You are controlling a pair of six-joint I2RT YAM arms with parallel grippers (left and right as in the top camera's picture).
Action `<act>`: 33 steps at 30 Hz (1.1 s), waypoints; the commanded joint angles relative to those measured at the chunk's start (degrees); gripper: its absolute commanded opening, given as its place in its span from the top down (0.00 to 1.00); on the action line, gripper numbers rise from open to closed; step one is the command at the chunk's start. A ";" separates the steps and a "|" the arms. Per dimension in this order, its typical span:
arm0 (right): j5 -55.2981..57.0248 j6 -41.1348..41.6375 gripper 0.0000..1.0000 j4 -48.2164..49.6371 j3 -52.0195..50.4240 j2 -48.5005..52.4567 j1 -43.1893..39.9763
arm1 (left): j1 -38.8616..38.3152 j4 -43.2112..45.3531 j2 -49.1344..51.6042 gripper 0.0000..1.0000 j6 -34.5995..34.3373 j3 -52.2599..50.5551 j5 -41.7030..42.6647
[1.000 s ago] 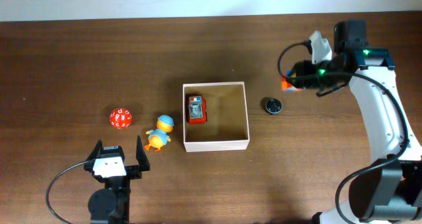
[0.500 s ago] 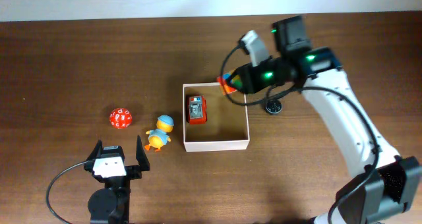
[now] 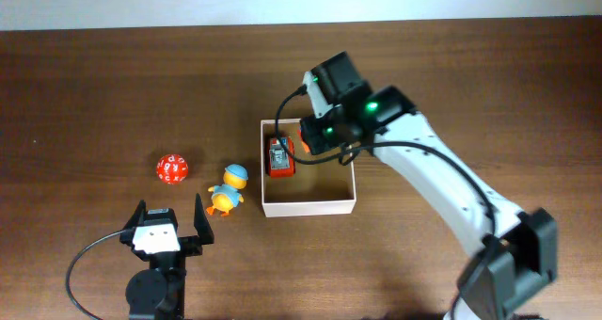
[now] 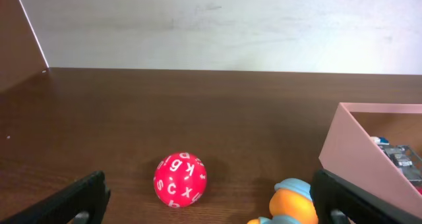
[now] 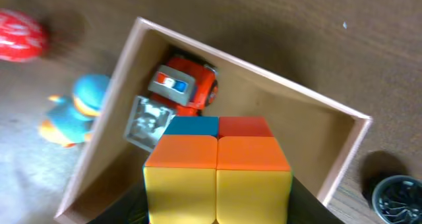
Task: Pack container
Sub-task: 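Lift the cube and carry it over the box, then lower the cube into the box beside the truck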
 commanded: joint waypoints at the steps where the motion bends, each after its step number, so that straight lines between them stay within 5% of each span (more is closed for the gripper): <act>1: 5.84 3.08 0.54 0.96 1.18 4.20 1.36 | 0.35 0.13 -0.33 0.01 -0.52 -0.26 -0.42; 33: 18.16 14.01 0.53 3.50 1.18 11.52 1.38 | 0.35 0.13 -0.33 0.01 -0.52 -0.26 -0.42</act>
